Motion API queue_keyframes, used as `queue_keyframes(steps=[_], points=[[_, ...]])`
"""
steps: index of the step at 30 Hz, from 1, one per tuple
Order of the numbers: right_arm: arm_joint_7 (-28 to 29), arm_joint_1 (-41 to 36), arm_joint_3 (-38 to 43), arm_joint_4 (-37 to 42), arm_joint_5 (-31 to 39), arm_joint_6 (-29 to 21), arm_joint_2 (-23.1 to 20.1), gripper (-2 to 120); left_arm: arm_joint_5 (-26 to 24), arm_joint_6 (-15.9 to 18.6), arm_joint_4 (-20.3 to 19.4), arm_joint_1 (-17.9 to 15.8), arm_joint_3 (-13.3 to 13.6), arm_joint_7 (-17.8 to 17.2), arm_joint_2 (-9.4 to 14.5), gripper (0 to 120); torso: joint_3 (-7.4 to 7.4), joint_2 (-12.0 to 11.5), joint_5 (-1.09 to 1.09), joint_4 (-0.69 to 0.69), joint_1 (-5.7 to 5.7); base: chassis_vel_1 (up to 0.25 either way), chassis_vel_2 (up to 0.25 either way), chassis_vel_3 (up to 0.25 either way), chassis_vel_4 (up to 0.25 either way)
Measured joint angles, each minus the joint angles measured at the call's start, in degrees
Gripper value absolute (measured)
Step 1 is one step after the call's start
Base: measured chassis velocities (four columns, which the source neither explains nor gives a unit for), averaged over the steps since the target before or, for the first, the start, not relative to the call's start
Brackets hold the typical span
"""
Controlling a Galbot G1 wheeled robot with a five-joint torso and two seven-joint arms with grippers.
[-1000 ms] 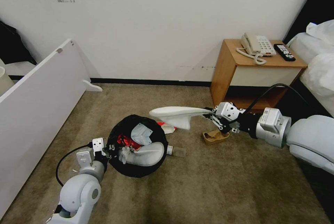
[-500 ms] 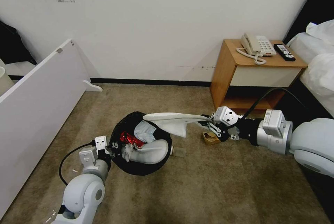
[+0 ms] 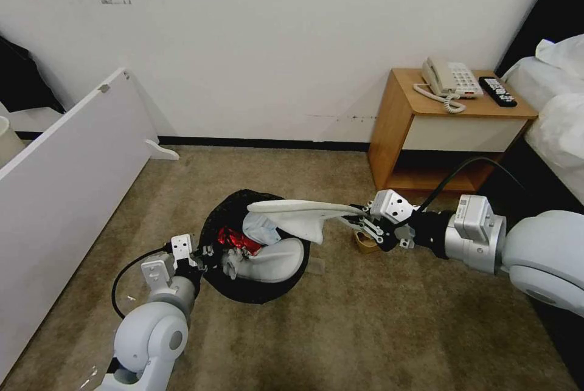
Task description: Pick up the trash bin and place the garbage on the floor into it.
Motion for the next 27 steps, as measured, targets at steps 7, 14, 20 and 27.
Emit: queue_keyframes(steps=[7,14,20,27], points=[[0.07,0.11,0.61,0.40,0.10,0.21,-1.03,1,0.43,-0.02,1.03,-0.69,0.60,-0.36,-0.69,1,0.00,0.00,0.00,0.00,0.00,0.000,0.000,0.000,0.000],[0.17,-0.44,0.76,1.44,0.17,0.43,-1.99,1,1.60,-0.30,1.57,-1.28,1.04,-0.45,-1.48,1,0.00,0.00,-0.01,0.00,0.00,0.000,0.000,0.000,0.000],[0.61,-0.75,0.65,0.69,0.03,0.36,-1.66,1,4.00,-0.74,0.83,-0.88,1.51,0.53,-1.40,1,0.00,0.00,0.00,0.00,0.00,0.000,0.000,0.000,0.000],[0.55,-0.65,-0.11,0.24,-0.04,-0.64,-0.66,1,5.11,-0.93,0.14,-0.60,2.22,0.65,-1.74,1,0.00,0.00,0.00,0.00,0.00,0.000,0.000,0.000,0.000]])
